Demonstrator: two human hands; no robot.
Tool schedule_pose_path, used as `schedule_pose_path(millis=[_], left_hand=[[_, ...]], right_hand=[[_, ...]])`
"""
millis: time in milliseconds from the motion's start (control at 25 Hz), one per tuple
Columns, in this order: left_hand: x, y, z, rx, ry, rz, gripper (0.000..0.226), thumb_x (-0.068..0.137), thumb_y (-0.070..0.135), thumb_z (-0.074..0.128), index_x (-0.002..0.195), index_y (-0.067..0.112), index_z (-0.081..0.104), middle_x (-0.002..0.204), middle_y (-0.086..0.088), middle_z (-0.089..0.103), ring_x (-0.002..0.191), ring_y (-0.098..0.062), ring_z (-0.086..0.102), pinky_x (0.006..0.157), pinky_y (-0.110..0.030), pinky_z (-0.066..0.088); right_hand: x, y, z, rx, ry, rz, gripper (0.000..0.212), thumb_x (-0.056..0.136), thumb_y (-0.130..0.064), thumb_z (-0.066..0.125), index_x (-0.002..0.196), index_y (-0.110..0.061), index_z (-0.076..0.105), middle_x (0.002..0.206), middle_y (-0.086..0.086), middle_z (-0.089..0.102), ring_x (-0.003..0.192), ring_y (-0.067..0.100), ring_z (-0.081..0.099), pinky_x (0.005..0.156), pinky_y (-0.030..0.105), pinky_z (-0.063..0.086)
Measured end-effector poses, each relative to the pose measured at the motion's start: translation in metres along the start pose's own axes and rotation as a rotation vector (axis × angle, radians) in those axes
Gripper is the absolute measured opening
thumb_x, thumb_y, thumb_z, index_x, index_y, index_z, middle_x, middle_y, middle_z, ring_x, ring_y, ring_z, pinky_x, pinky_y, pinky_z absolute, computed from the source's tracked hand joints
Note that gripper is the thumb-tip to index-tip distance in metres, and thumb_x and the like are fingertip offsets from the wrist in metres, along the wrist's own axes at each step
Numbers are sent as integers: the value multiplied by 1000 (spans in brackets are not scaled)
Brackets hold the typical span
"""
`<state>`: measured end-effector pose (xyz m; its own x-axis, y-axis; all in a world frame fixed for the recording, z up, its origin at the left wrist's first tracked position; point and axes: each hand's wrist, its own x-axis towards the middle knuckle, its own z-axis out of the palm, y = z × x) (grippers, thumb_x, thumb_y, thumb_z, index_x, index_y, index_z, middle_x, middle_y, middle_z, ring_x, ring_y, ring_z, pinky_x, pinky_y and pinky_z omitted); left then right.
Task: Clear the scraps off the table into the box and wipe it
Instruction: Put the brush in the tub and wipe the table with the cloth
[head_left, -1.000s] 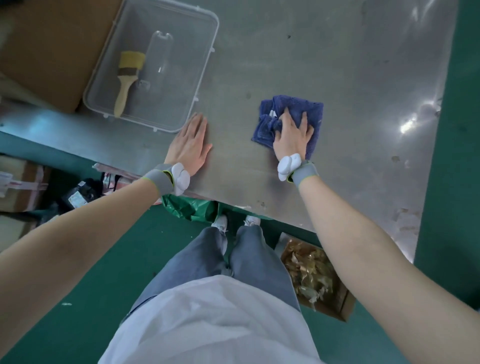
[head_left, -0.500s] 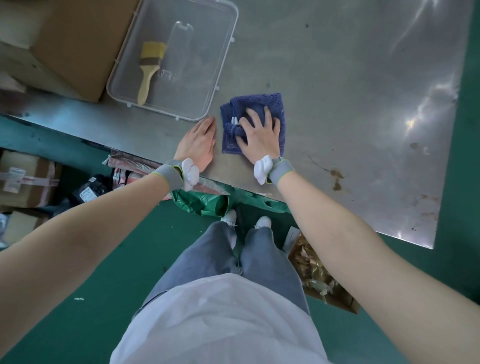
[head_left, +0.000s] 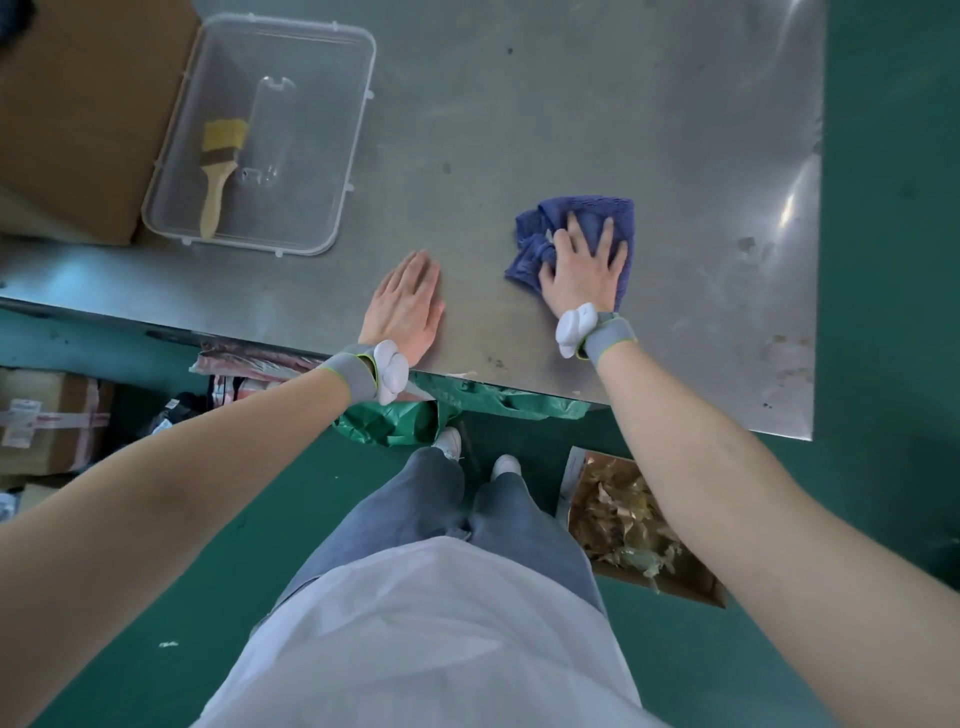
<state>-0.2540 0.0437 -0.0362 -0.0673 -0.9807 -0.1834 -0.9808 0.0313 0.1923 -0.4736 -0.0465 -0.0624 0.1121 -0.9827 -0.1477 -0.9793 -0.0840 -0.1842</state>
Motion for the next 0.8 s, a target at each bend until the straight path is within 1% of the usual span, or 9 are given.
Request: schedule_pose_path(millis=[160, 360, 560, 800], left_hand=[[-2, 36, 7, 13, -21, 67, 56, 98, 28, 41, 148, 8, 28, 158, -12, 23, 148, -28, 19, 121, -38, 18], [-13, 66, 21, 39, -39, 87, 55, 99, 31, 39, 149, 12, 26, 157, -13, 23, 148, -28, 18, 122, -38, 17], [-28, 81, 32, 45, -47, 52, 55, 99, 31, 39, 149, 12, 26, 158, -14, 22, 148, -28, 17, 121, -39, 17], [-36, 89, 38, 46, -62, 41, 54, 98, 30, 41, 147, 11, 28, 157, -16, 22, 147, -30, 18, 121, -39, 18]], right_hand=[[-16, 64, -11, 0, 8, 152, 43, 92, -33, 44, 132, -17, 43, 158, -4, 24, 145, 44, 6, 114, 64, 7], [-50, 123, -21, 2, 7, 261, 43, 92, -29, 44, 133, -17, 41, 159, -3, 21, 145, 45, 8, 113, 66, 9], [-85, 144, -22, -7, 4, 394, 46, 93, -28, 45, 138, -19, 38, 160, -3, 17, 144, 47, 7, 112, 67, 10], [-136, 153, -18, 38, 7, 481, 46, 92, -28, 46, 135, -16, 39, 160, 0, 17, 143, 49, 6, 112, 67, 10]])
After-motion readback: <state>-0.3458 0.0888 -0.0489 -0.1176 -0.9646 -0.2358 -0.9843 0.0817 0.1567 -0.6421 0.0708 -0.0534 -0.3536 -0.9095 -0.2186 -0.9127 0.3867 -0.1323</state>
